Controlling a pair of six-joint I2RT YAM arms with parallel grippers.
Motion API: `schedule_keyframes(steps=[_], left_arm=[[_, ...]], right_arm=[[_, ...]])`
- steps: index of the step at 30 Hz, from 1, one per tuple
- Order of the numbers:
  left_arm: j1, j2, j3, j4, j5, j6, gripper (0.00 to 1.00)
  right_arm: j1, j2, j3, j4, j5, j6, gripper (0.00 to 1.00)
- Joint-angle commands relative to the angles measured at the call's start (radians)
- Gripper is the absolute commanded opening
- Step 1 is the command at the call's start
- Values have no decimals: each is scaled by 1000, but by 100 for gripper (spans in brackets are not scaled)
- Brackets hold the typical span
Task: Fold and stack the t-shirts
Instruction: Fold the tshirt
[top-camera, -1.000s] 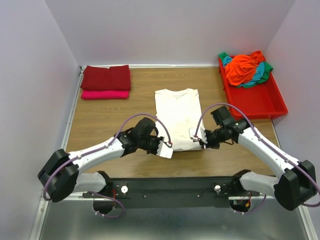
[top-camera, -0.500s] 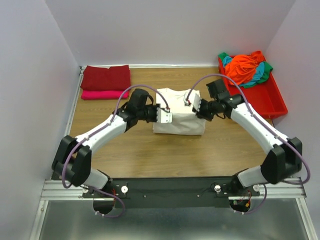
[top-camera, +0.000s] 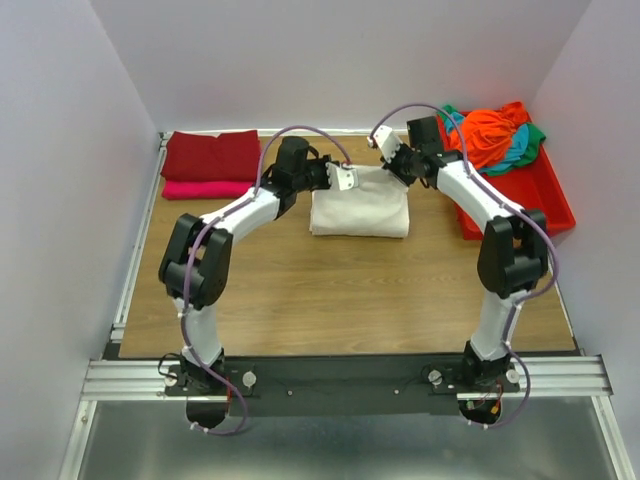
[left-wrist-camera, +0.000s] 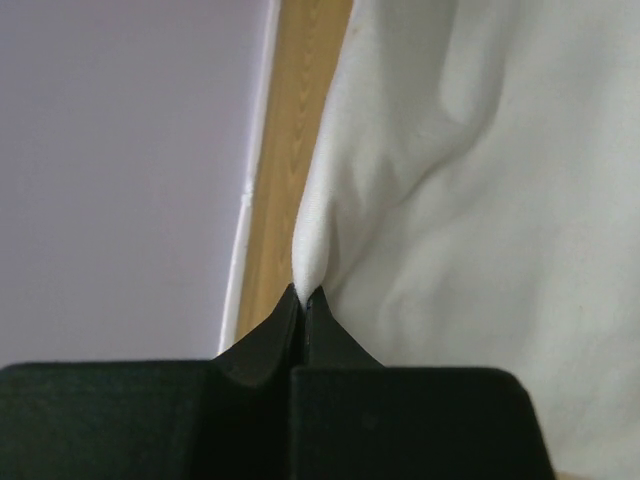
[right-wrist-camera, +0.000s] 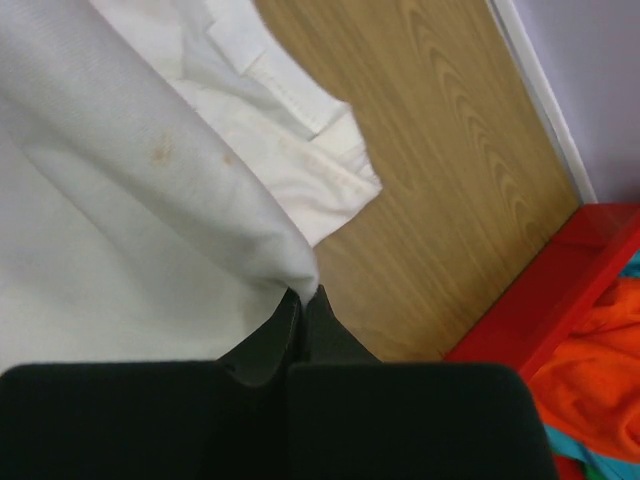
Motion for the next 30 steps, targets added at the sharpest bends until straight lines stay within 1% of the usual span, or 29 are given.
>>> schedule_keyframes(steps=[1, 4, 6, 10, 13, 16, 24, 30], left_arm=[[23, 97, 121, 168, -99, -33, 0], [28, 209, 216, 158, -132, -47, 0], [29, 244, 262, 154, -151, -47, 0], [35, 321, 330, 121, -166, -48, 0], [40, 345, 353, 86, -153, -54, 0], [46, 353, 344, 78, -125, -68, 0], [46, 370, 354, 61, -113, -110, 0], [46, 393, 402, 38, -113, -126, 0]], right_arm=[[-16, 120, 136, 78, 72, 36, 1], [-20, 224, 223, 84, 97, 50, 1], [-20, 284, 263, 90, 115, 59, 1], [-24, 345, 322, 96, 118, 67, 1], [-22, 376, 341, 99, 126, 62, 1], [-24, 397, 353, 101, 129, 65, 1], [-22, 413, 364, 102, 133, 68, 1], [-22, 419, 361, 102, 140, 67, 1]])
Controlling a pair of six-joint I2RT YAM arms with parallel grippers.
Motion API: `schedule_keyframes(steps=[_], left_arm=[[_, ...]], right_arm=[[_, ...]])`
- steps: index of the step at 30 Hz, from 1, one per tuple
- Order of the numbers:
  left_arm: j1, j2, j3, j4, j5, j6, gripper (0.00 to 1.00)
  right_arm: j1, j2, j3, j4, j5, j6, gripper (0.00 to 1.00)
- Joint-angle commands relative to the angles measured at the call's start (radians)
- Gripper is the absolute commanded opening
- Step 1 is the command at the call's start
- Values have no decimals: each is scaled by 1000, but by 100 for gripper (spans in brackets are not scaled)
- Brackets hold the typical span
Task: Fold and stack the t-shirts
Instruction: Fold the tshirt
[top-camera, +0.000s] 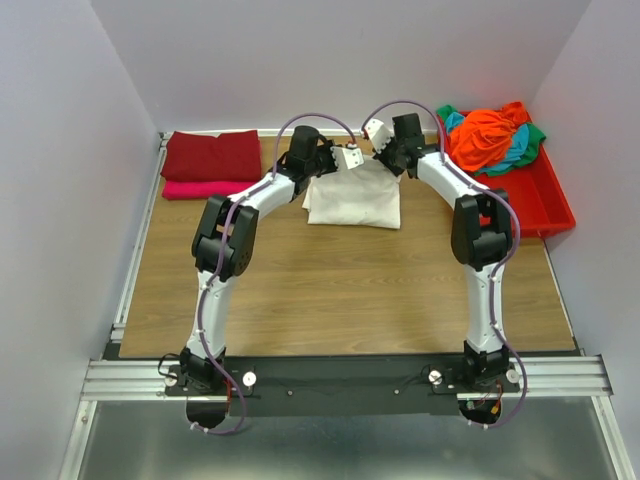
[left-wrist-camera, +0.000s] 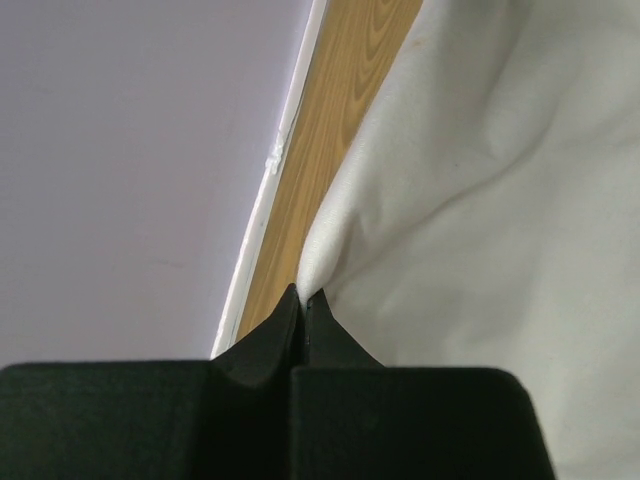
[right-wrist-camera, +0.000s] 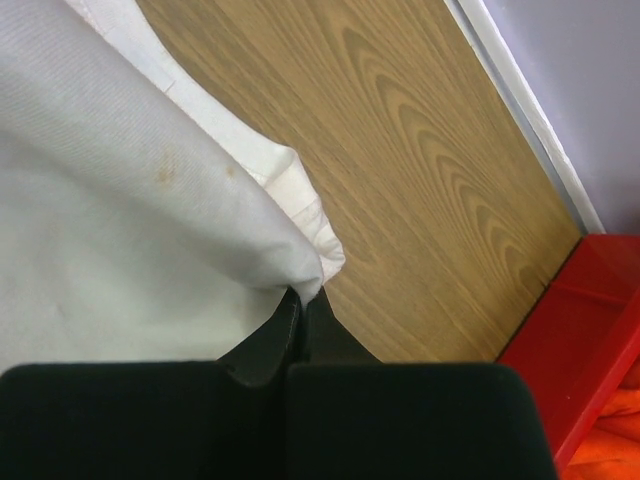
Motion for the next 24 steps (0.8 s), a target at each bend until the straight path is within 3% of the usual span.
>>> schedule_keyframes(steps=[1, 9, 16, 24], left_arm=[[8, 23, 41, -16, 14, -28, 0], [8, -78, -35, -19, 26, -18, 0], [-2, -293, -256, -5, 101, -34, 0], [-65, -575, -592, 35, 184, -97, 0]], right_arm=[[-9, 27, 19, 15, 31, 7, 1], [-9, -88, -58, 15, -6, 2, 1], [-6, -327, -263, 15, -116, -7, 1], [26, -628, -611, 9, -231, 19, 1]])
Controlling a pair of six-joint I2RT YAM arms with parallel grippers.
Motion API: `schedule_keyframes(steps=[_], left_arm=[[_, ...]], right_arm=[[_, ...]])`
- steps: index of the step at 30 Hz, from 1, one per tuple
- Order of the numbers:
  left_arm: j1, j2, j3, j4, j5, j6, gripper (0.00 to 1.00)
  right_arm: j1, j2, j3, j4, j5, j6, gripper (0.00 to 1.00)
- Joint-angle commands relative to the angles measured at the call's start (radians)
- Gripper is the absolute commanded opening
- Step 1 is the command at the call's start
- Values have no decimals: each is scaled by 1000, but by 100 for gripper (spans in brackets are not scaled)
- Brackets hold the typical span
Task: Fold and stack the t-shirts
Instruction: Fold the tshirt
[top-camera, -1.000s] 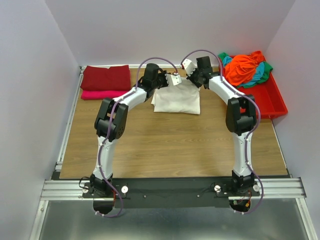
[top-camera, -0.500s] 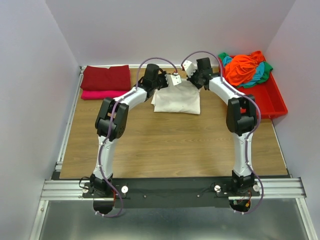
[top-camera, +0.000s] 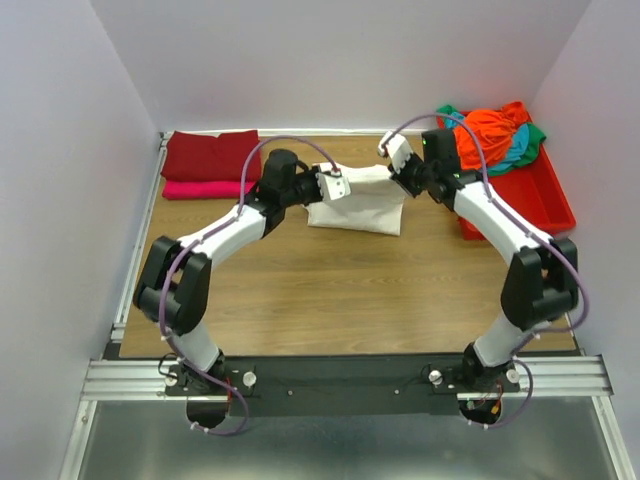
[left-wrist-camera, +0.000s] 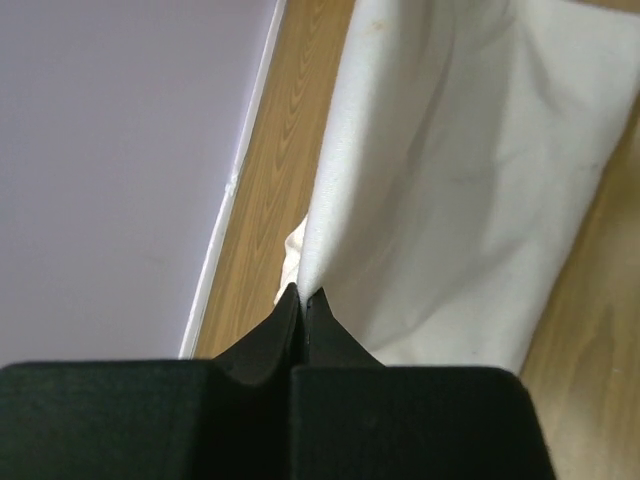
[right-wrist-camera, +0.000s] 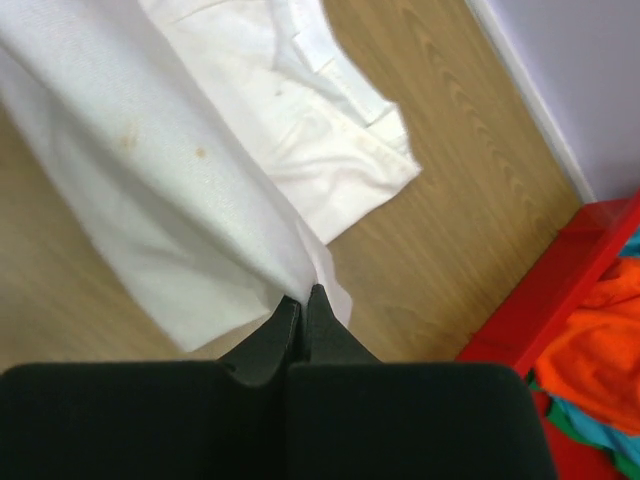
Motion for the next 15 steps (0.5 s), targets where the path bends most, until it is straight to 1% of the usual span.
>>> schedule_keyframes(steps=[1, 2, 4, 8, 12, 15], left_arm=[[-40, -119, -135, 26, 66, -54, 0], [-49, -165, -188, 28, 77, -60, 0], [-88, -229, -264, 34, 85, -77, 0], [-148, -312, -366, 49, 93, -117, 0], [-181, -380, -439, 77, 90, -161, 0], [-194, -443, -479, 88, 90, -183, 0]], right_arm=[[19, -120, -158, -25, -77, 17, 1], [25, -183, -184, -28, -88, 22, 1], [42, -244, -267, -39, -94, 20, 1], [65, -372, -370, -77, -112, 23, 1], [73, -493, -439, -125, -143, 17, 1], [82, -542, -482, -158, -161, 5, 1]])
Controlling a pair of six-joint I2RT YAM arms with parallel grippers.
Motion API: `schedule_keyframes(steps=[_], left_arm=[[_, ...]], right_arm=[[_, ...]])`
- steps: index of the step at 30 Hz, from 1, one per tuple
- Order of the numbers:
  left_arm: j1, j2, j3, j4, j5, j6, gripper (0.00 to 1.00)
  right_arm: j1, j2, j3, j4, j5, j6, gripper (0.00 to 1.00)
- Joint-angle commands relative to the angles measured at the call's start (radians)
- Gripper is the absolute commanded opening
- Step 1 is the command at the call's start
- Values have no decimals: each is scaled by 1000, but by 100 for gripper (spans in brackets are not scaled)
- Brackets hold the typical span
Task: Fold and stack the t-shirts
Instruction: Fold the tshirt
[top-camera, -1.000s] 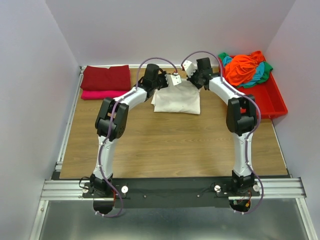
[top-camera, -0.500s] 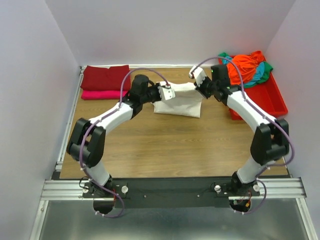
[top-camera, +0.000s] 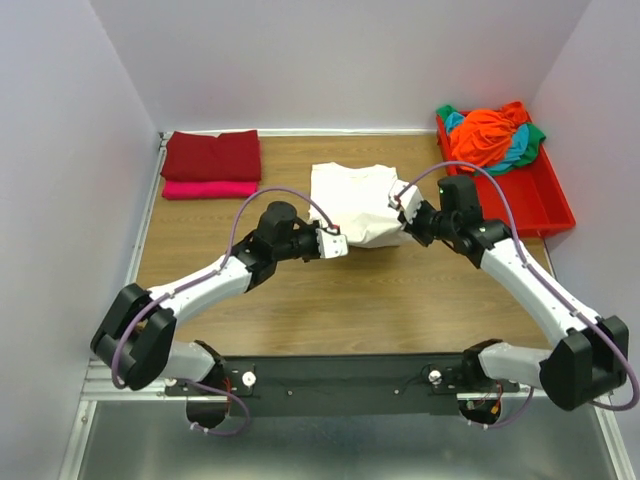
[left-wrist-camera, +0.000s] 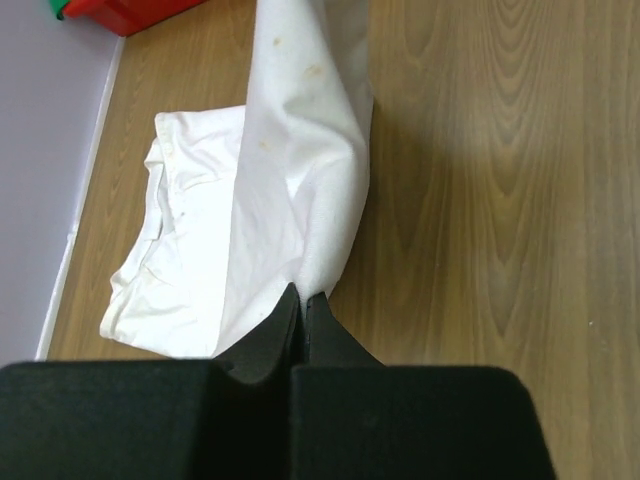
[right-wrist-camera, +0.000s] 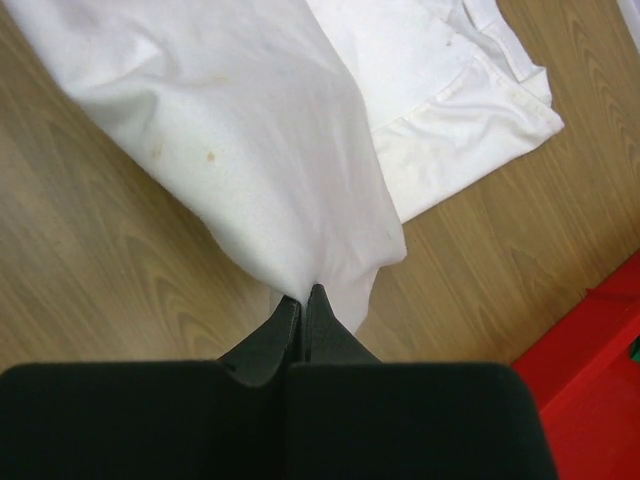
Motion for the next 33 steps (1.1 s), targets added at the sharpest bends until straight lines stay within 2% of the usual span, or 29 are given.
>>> schedule_keyframes(steps=[1, 8, 14, 22, 33], left_arm=[[-11, -104, -41, 51, 30, -69, 0], [-20, -209, -118, 36, 58, -70, 0], [-20, -198, -127, 4, 65, -64, 0], [-4, -105, -66, -1, 22, 5, 0], [120, 7, 69, 16, 27, 88, 0]], right_arm=[[10, -85, -55, -78, -62, -5, 1], [13, -158, -95, -158, -107, -39, 1], [16, -179, -104, -182, -104, -54, 1], [16, -74, -25, -165, -35, -64, 1], [15, 110, 136, -121, 96, -73, 1]])
